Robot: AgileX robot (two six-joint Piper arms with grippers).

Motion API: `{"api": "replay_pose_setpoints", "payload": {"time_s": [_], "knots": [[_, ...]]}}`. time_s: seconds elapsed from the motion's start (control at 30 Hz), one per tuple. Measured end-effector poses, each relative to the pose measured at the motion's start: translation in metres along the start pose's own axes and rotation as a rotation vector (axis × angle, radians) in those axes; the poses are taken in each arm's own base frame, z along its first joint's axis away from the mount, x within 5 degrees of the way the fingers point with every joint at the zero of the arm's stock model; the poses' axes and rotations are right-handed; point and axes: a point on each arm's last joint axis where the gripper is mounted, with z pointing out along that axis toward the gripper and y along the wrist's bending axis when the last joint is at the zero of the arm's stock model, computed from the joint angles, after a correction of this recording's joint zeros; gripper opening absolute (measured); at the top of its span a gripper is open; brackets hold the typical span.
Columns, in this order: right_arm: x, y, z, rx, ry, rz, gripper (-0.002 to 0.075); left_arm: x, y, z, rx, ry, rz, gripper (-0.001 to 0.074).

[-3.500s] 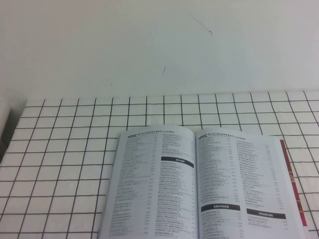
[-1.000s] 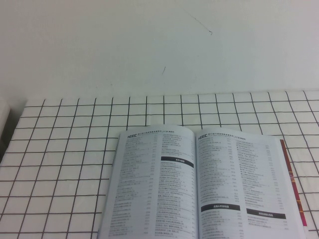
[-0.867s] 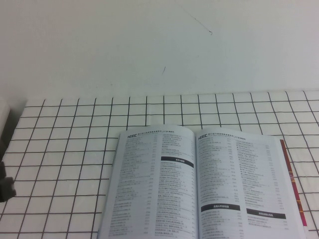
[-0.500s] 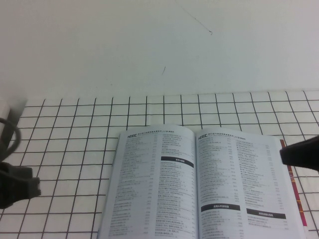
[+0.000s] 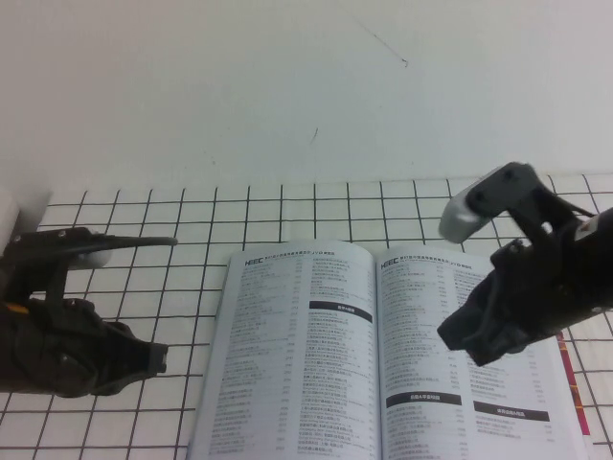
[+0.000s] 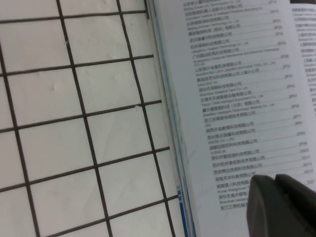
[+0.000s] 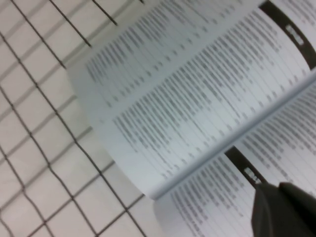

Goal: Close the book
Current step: 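Close the open booklet and leave it lying on the table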

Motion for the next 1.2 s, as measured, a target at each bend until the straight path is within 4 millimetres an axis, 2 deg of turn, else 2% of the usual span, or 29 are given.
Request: {"api": "replay_pose_setpoints", "payload": {"time_s": [0.13,0.3,0.5,0.83,1.07,1.2], "knots": [[0.0,-0.007,0.031,0.076,0.12,0.016,-0.0003,-0.004,0.006,0.015,-0.018,0.015,-0.026,-0.0003],[0.008,-0.02,0.068,0.081,0.204,0.068,-0.0003,-0.006,0.014,0.034,-0.029,0.04,-0.072,-0.0003],[0.015,-0.031,0.094,0.082,0.256,0.097,-0.0003,-0.005,0.023,0.057,-0.053,0.087,-0.113,-0.0003],[0.027,-0.042,0.117,0.083,0.335,0.125,-0.0003,0.002,0.039,0.094,-0.086,0.171,-0.187,-0.0003],[0.03,-0.045,0.123,0.093,0.364,0.136,-0.0003,0.005,0.047,0.113,-0.103,0.184,-0.253,-0.0003],[0.03,-0.046,0.124,0.094,0.366,0.141,-0.0003,0.006,0.044,0.123,-0.059,0.181,-0.241,-0.0003]]}}
